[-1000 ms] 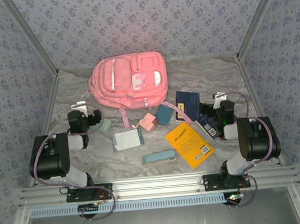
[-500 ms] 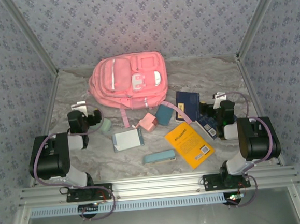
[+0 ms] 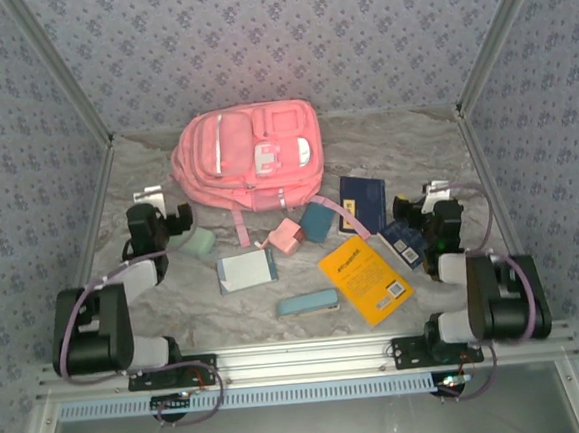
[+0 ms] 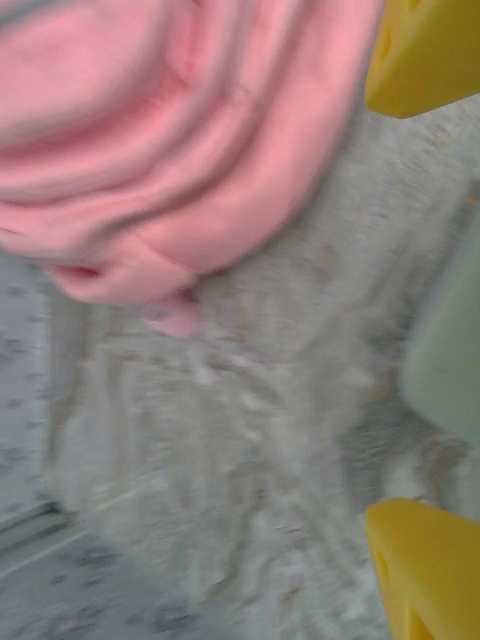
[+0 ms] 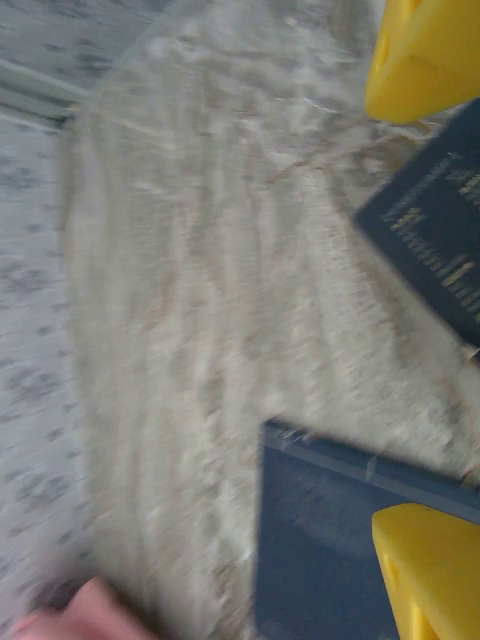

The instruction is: Pack the student bag

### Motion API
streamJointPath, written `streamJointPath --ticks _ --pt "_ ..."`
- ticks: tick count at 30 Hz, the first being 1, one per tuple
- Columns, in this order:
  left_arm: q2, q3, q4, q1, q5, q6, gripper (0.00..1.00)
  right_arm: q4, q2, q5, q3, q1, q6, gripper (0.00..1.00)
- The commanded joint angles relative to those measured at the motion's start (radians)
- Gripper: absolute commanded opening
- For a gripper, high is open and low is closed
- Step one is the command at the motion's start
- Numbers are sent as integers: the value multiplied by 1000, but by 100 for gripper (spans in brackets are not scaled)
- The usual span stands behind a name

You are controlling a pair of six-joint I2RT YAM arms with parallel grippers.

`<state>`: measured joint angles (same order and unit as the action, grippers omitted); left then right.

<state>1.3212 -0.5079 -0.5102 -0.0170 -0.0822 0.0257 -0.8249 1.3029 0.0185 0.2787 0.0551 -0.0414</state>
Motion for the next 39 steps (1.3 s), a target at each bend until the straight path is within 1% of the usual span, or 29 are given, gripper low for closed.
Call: streamJointPath --ticks 1,3,4,6,7,8,11,13,14,15,16,17,18,19,20,22,23,24,25,26,28,29,31,33,34,35,36,38,39 --pt "-195 -73 187 -96 -70 -22 98 170 -218 167 69 -90 -25 100" --pt "-306 -90 255 -180 -99 -44 98 219 -305 186 103 -133 -51 100" --pt "-358 -109 306 -228 -95 -53 98 245 -337 187 125 -161 -52 100" --pt "-430 -171 441 -296 1 -40 98 341 -381 175 201 -226 -55 100" --pt "-450 -208 508 -337 42 -33 98 420 -398 174 249 -273 -57 100" --pt "-461 -236 559 -383 25 -14 98 498 -409 168 294 -314 -57 100" --pt "-453 -397 800 -545 -135 82 98 697 -425 160 442 -523 -49 100" --pt "-415 -520 969 -612 -191 134 98 822 -419 195 540 -642 -58 100" --pt "-391 -576 1046 -621 -219 193 98 900 -412 236 598 -691 -76 100" --pt "-365 -636 1157 -617 -258 310 98 973 -404 272 635 -723 -127 100" --pt "-342 -690 1291 -605 -297 454 98 1112 -395 269 716 -733 -200 100" --pt "-327 -715 1357 -581 -284 532 98 1232 -390 226 773 -721 -275 100" --pt "-321 -712 1360 -555 -208 531 98 1264 -386 180 798 -691 -286 100" --pt "-321 -687 1317 -518 -87 479 98 1259 -384 111 796 -640 -305 100" --pt "-320 -661 1278 -486 1 467 98 1238 -388 39 778 -580 -358 100" --pt "-305 -626 1245 -429 45 560 98 1229 -367 -127 765 -459 -466 100" --pt "-284 -614 1232 -380 100 589 98 1272 -324 -201 789 -409 -506 100" --pt "-259 -605 1216 -333 156 612 98 1316 -285 -246 809 -389 -507 100" --pt "-223 -599 1200 -286 197 633 98 1350 -247 -255 829 -386 -484 100" --pt "-181 -600 1195 -250 217 648 98 1356 -224 -221 820 -414 -490 100" --pt "-105 -613 1146 -199 228 649 98 1356 -187 -111 798 -478 -536 100" --pt "-63 -621 1122 -170 232 649 98 1360 -162 -117 797 -497 -517 100" --pt "11 -651 1068 -132 224 628 98 1328 -133 -172 777 -512 -468 100" --pt "92 -681 1002 -98 233 621 97 1270 -106 -243 744 -509 -494 98" --pt "139 -698 958 -83 262 609 95 1252 -85 -271 745 -505 -498 99" --pt "199 -731 941 -71 272 591 92 1241 -62 -272 754 -505 -488 100" --pt "262 -776 940 -59 278 565 89 1226 -49 -272 760 -513 -469 100" --pt "378 -872 934 -40 295 496 86 1200 -31 -300 769 -524 -467 100" --pt "435 -917 922 -29 314 459 83 1207 -22 -323 774 -523 -456 100"
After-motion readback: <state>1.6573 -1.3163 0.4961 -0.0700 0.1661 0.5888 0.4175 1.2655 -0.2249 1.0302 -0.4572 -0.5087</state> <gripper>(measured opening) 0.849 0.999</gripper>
